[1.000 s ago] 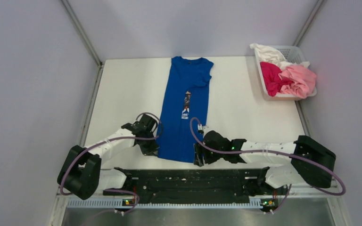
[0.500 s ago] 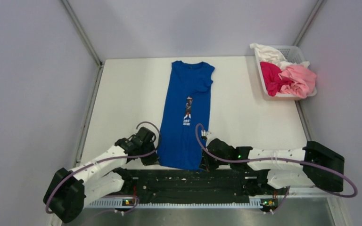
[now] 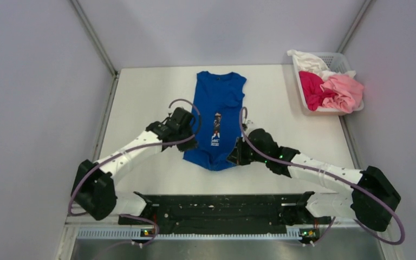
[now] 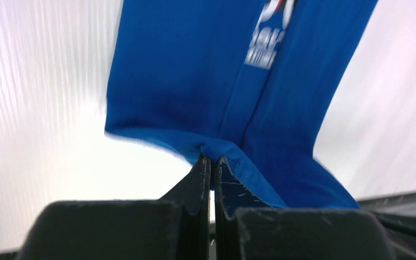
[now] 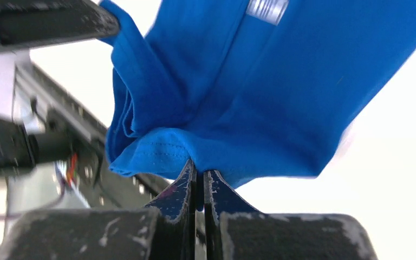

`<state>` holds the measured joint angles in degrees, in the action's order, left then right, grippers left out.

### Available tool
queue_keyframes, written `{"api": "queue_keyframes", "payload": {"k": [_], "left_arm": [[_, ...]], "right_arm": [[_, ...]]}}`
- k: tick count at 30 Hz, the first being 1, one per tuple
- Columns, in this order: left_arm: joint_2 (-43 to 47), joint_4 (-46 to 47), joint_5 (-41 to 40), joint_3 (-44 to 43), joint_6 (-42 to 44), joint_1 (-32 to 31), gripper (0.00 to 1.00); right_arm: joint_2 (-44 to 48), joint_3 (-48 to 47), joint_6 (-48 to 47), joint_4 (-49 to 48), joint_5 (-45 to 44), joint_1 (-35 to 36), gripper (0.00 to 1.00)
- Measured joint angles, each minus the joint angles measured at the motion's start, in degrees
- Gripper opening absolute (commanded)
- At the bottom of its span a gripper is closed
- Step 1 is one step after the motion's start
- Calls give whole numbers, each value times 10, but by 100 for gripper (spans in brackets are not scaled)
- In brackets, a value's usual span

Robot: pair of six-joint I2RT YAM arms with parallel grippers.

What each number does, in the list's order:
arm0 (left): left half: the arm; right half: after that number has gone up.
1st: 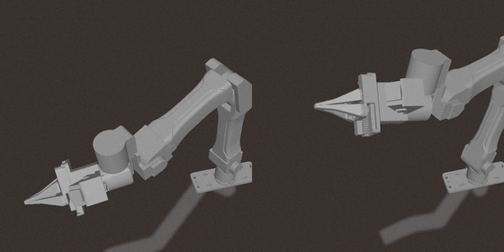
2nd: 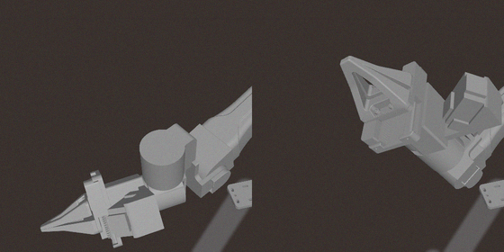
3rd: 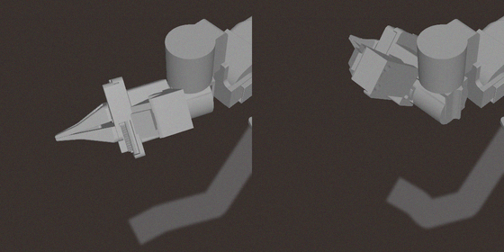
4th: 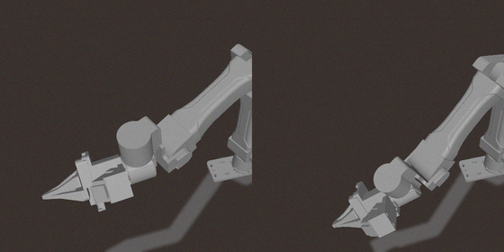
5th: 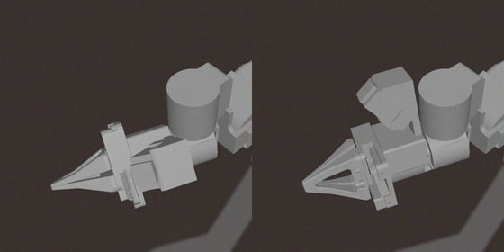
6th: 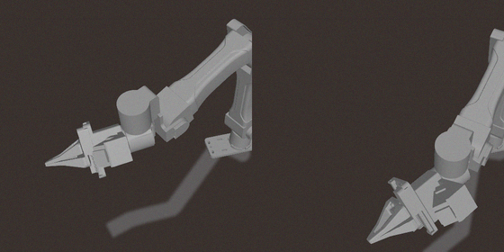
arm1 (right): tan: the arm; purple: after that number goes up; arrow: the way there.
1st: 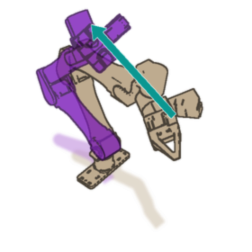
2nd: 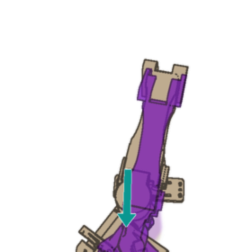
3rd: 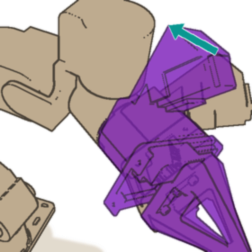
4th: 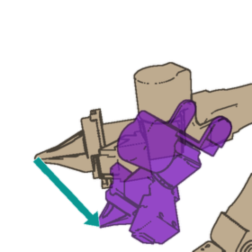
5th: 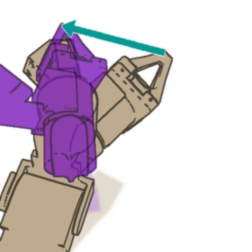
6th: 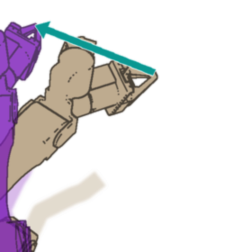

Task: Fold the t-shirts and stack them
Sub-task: Fold the folded rectangular tshirt in 1/3 of the way

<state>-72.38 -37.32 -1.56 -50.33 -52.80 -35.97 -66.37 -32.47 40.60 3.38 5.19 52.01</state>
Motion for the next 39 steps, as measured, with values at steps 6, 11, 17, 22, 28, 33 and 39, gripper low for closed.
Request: {"api": "queue_keyframes", "payload": {"k": [6, 11, 17, 22, 28, 33, 39], "left_arm": [[-158, 9, -28, -168, 50, 59, 0], [-264, -6, -44, -290, 90, 100, 0], [-356, -16, -47, -410, 132, 130, 0], [-413, -20, -41, -476, 165, 141, 0], [-481, -29, -40, -547, 194, 145, 19], [-540, -56, -34, -611, 203, 154, 79], [-555, -63, -10, -646, 202, 177, 99]], "right_arm": [[-63, -95, -39, -19, 25, -134, 0], [-160, -161, -66, -33, 47, -198, 0], [-247, -210, -83, -47, 83, -262, 0], [-306, -252, -92, -62, 107, -294, 0], [-378, -311, -100, -70, 125, -311, 33], [-426, -361, -107, -63, 120, -320, 77], [-435, -407, -109, -53, 108, -339, 99]]}}
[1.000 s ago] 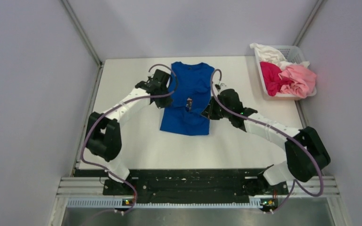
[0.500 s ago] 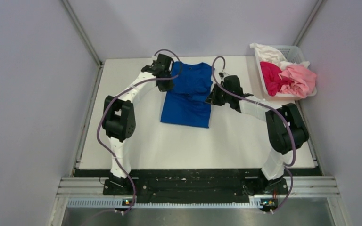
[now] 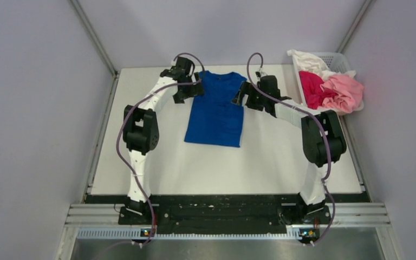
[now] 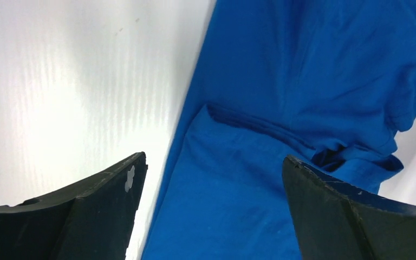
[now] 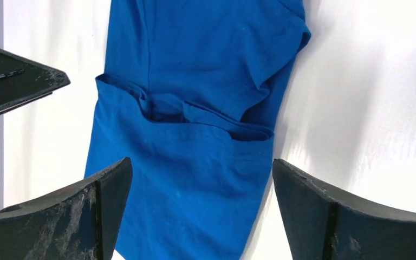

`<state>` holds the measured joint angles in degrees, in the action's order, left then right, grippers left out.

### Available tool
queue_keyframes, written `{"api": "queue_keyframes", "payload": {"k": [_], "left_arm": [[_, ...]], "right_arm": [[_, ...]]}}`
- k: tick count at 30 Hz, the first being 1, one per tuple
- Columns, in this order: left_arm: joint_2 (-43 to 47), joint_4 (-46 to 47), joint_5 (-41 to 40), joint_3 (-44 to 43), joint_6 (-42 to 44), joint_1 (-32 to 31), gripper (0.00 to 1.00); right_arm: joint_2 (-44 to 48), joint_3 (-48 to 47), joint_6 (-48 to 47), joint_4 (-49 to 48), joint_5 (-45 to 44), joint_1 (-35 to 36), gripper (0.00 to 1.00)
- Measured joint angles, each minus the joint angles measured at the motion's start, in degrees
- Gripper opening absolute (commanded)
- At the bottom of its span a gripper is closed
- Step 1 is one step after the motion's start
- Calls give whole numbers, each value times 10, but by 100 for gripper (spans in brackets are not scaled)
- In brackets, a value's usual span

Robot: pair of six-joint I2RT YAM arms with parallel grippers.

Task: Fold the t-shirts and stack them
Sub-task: Fold the folded rectangular tshirt in 1/3 of the way, then grab one side of the 2/3 rectangular tshirt with both arms

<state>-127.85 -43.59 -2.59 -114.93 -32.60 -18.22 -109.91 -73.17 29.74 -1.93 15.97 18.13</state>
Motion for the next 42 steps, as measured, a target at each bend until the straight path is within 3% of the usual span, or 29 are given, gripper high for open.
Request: {"api": "queue_keyframes", "payload": {"k": [4, 11, 15, 20, 23, 25, 26, 28, 29, 33, 38, 42], "left_arm": [[50, 10, 3, 65, -3, 9, 99], [244, 36, 38, 358, -26, 7, 92], [283, 47, 61, 470, -40, 7, 79], [271, 70, 76, 497, -53, 7, 71], [255, 88, 75, 495, -56, 7, 59], [249, 90, 78, 489, -57, 7, 45], [245, 94, 78, 486, -58, 7, 36], [239, 101, 82, 483, -61, 7, 4], [237, 105, 83, 483, -61, 7, 0], [233, 113, 92, 484, -60, 7, 0], [253, 136, 95, 512, -60, 7, 0], [347, 143, 96, 617, -64, 2, 0]], "right_arm": [[31, 35, 0, -2, 0, -2, 98], [158, 219, 2, 22, -7, 64, 93], [183, 282, 13, 28, -11, 108, 81], [191, 300, 29, 7, -25, 109, 67], [187, 301, 30, 2, -33, 109, 59], [182, 301, 31, -5, -35, 109, 57], [179, 301, 31, -8, -35, 110, 55], [175, 301, 33, -17, -35, 111, 42], [172, 301, 35, -20, -34, 113, 35], [155, 300, 40, -26, -24, 120, 0], [155, 304, 46, -15, -15, 125, 0], [216, 348, 54, 21, 9, 148, 0]]}}
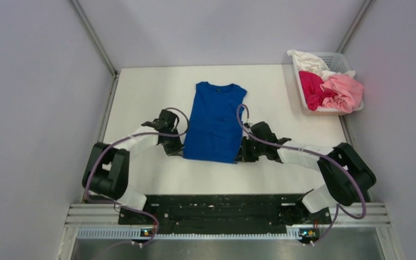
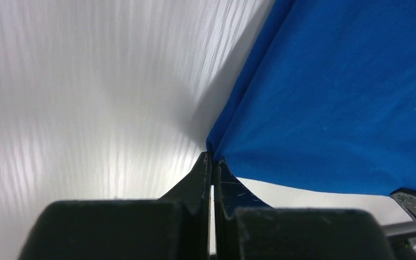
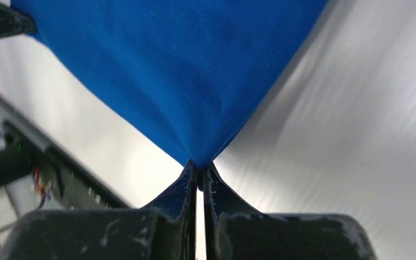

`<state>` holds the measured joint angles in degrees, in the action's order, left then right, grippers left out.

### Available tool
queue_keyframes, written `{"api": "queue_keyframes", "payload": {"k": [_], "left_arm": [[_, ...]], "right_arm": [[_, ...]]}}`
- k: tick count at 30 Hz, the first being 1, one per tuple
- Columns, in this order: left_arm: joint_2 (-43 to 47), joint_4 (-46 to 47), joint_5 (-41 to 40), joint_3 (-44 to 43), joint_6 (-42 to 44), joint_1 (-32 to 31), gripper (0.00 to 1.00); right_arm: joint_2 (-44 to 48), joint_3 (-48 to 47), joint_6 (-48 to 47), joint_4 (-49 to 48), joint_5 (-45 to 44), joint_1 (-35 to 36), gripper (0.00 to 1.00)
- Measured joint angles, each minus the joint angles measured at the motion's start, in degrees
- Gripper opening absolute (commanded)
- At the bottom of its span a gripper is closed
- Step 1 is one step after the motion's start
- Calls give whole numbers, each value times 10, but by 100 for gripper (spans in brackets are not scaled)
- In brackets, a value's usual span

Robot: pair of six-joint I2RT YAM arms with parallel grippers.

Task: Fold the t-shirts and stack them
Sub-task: Grab one side of the 2/3 rectangular tshirt with both arms, then fold the long partially folded tshirt into a neat square

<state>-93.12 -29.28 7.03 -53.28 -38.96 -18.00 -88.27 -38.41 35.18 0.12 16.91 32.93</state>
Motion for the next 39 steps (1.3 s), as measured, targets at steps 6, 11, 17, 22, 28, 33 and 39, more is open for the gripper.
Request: {"api": "queue_keyframes", "payload": {"k": [6, 11, 17, 22, 28, 33, 39], "left_arm": [[223, -101, -7, 114, -19, -39, 0], [406, -184, -6, 90, -29, -63, 0], [454, -198, -29, -9, -14, -64, 0], [374, -147, -53, -60, -3, -64, 0], [187, -92, -84, -158, 12, -55, 0], [49, -77, -101, -259, 17, -41, 0], [-67, -73, -125, -342, 30, -29, 0]], "right_arm": [[139, 31, 17, 105, 88, 75, 0], [236, 10, 24, 169, 170, 90, 0], [268, -46, 19, 188, 261, 33, 0], [259, -60, 10, 184, 305, -75, 0], [182, -89, 8, 146, 323, -149, 0], [104, -114, 9, 92, 309, -188, 0], [-16, -172, 5, 49, 278, -202, 0]]}}
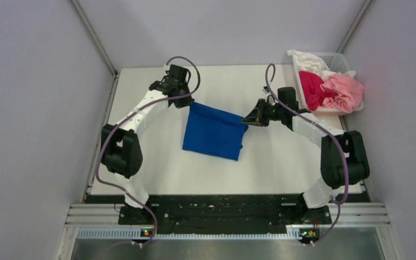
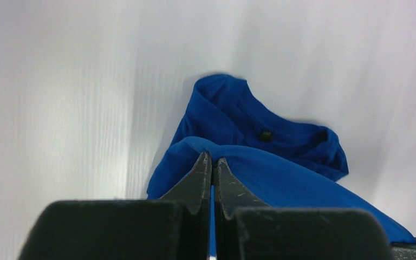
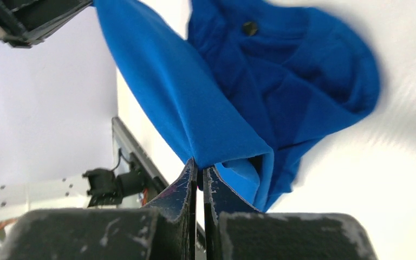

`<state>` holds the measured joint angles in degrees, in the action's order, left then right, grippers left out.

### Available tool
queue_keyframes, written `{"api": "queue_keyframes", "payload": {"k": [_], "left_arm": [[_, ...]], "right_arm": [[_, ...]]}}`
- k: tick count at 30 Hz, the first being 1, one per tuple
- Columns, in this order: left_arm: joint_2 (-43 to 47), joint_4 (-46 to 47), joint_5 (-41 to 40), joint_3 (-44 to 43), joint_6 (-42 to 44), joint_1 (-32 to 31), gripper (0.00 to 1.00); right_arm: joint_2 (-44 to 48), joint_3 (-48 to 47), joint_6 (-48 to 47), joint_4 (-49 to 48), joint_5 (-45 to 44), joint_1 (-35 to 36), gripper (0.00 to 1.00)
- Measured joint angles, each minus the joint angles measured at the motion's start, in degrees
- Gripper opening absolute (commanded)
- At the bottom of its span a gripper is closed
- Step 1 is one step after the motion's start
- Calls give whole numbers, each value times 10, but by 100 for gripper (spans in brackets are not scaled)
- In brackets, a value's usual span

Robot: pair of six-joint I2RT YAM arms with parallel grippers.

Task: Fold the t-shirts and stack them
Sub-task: Fold the long partially folded tshirt into a neat square

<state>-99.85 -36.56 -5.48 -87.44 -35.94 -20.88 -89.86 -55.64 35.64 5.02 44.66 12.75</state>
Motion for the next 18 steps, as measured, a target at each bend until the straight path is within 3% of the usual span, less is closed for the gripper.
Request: {"api": "queue_keyframes", "payload": {"k": [4, 5, 6, 8, 10, 11, 12, 18], "left_arm": [[-79, -7, -1, -66, 12, 2, 0], [-101, -7, 0, -84, 17, 2, 5], [-117, -8, 0, -98, 21, 2, 14], [-153, -11, -2, -127, 30, 3, 37], [-180, -14, -10, -149, 37, 4, 71], [-191, -19, -14, -160, 39, 5, 84], [-203, -21, -16, -172, 35, 8, 86], [-209, -34, -16, -176, 44, 21, 87]], "right_arm": [[-56, -24, -2, -8, -31, -7, 0], [-70, -31, -4, -9, -37, -9, 0], [-84, -39, -5, -9, -44, -10, 11], [-118, -62, -10, -12, -57, -12, 55], [-148, -78, -9, -13, -68, -15, 94], [-162, -87, -12, -12, -75, -17, 98], [-177, -98, -17, -10, -84, -19, 99], [-188, -117, -27, -5, -136, -28, 99]]}}
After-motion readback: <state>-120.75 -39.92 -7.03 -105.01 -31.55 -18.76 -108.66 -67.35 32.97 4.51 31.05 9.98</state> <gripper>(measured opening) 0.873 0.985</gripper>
